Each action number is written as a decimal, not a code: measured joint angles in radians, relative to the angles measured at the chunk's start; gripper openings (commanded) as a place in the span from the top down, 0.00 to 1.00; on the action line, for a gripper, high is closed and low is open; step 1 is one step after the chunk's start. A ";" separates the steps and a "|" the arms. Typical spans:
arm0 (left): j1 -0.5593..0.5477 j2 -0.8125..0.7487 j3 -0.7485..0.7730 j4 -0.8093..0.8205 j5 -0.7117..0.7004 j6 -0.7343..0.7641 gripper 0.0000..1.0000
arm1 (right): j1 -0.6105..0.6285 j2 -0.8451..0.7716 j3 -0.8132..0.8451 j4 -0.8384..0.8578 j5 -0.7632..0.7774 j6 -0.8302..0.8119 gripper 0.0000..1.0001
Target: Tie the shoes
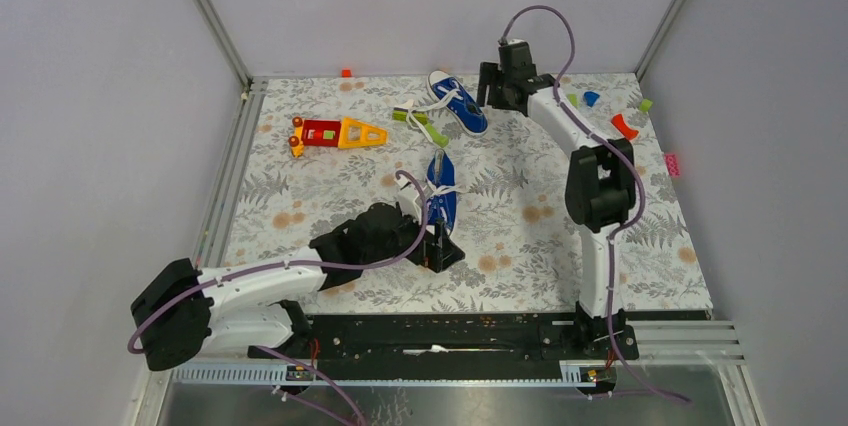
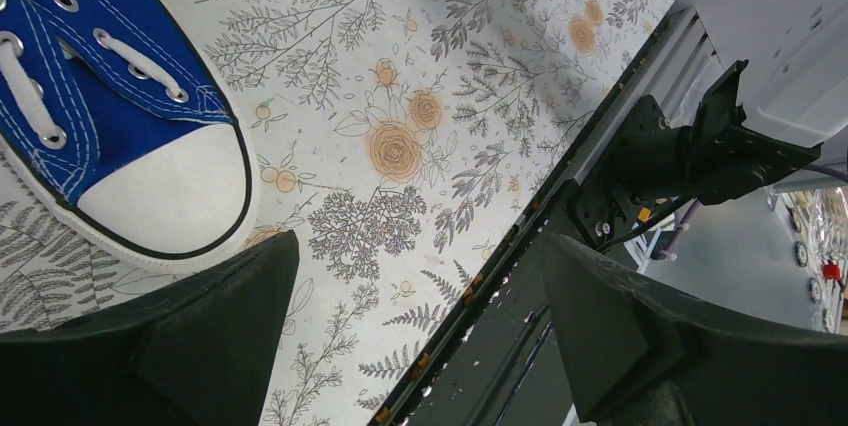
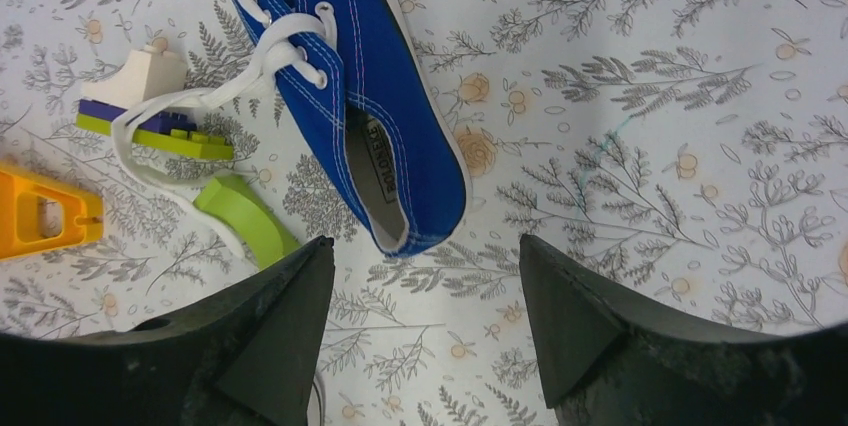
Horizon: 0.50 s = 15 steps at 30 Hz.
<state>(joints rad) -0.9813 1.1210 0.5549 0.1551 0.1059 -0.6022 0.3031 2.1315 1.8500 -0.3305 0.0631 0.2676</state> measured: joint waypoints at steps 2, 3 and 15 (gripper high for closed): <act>-0.002 0.024 0.008 0.006 0.000 -0.010 0.02 | 0.005 0.060 0.080 -0.040 0.005 -0.009 0.27; -0.002 0.034 0.010 0.010 0.000 -0.015 0.02 | 0.008 0.091 0.121 -0.061 0.009 -0.013 0.28; -0.003 0.066 0.039 0.011 0.000 -0.035 0.02 | 0.023 0.390 0.510 -0.336 0.076 -0.045 0.78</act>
<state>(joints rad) -0.9848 1.1870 0.5938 0.1658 0.1062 -0.6376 0.3264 2.5214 2.3600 -0.6670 0.1387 0.2226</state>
